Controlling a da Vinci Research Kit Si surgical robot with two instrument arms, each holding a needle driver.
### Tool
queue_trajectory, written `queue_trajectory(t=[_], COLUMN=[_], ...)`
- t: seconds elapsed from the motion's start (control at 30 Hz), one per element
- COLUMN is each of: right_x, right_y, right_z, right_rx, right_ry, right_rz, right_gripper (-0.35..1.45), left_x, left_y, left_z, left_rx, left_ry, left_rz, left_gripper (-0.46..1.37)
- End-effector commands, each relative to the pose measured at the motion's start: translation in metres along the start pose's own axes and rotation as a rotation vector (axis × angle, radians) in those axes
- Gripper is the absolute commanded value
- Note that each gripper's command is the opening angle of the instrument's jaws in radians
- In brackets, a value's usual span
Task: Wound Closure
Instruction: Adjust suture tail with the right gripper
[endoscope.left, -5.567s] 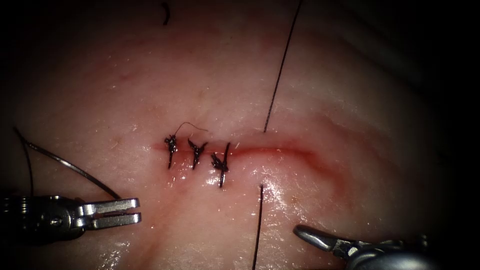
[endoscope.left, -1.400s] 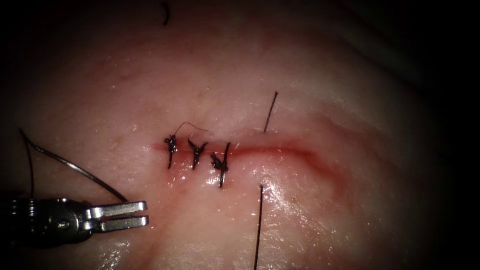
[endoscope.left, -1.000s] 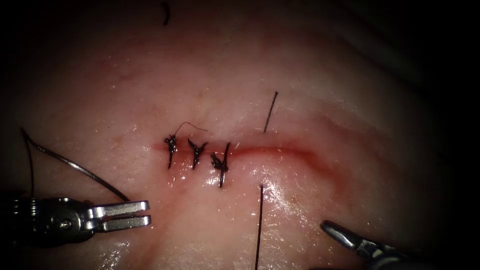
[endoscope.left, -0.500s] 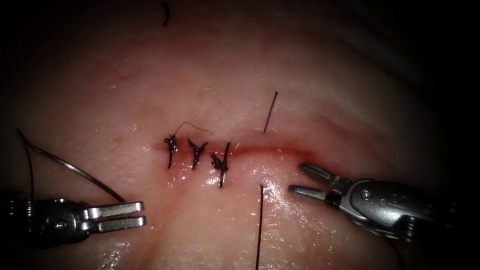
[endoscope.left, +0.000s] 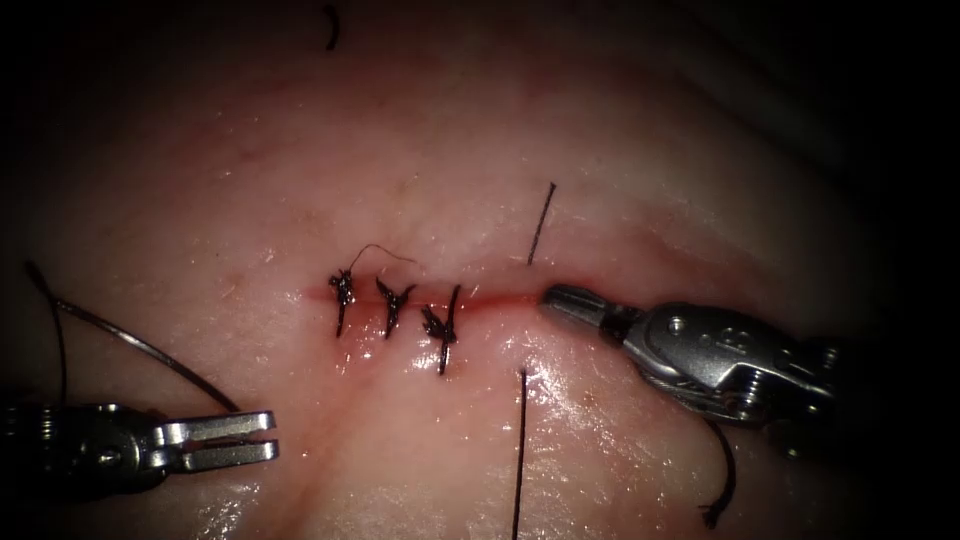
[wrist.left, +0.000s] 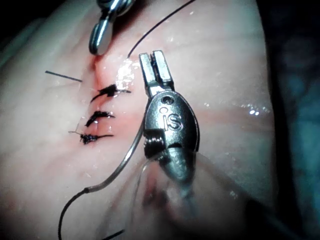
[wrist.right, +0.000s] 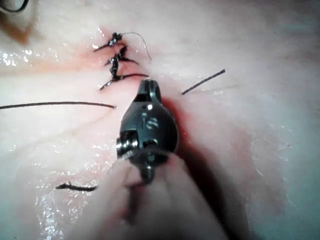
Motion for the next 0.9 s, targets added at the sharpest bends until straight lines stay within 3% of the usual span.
queue_trajectory(t=[0.03,0.5,0.7,0.9], right_x=[-0.0004,-0.0061,-0.0068,-0.0061], right_y=[-0.0001,0.0000,0.0002,0.0003], right_z=[0.0001,0.0008,0.0002,-0.0001], right_rx=[-0.004,0.001,0.004,0.004], right_ry=[-0.010,-0.034,-0.031,-0.016], right_rz=[-0.007,-0.049,-0.055,-0.049], right_gripper=[-0.35,-0.35,-0.35,-0.35], left_x=[-0.0001,-0.0001,-0.0001,-0.0002], left_y=[0.0000,0.0002,0.0003,0.0004], left_z=[0.0000,-0.0002,-0.0003,-0.0003], left_rx=[-0.002,-0.003,-0.004,-0.004], left_ry=[0.000,0.001,0.001,0.001], left_rz=[0.001,-0.004,-0.003,-0.003], left_gripper=[-0.35,-0.35,-0.35,-0.35])
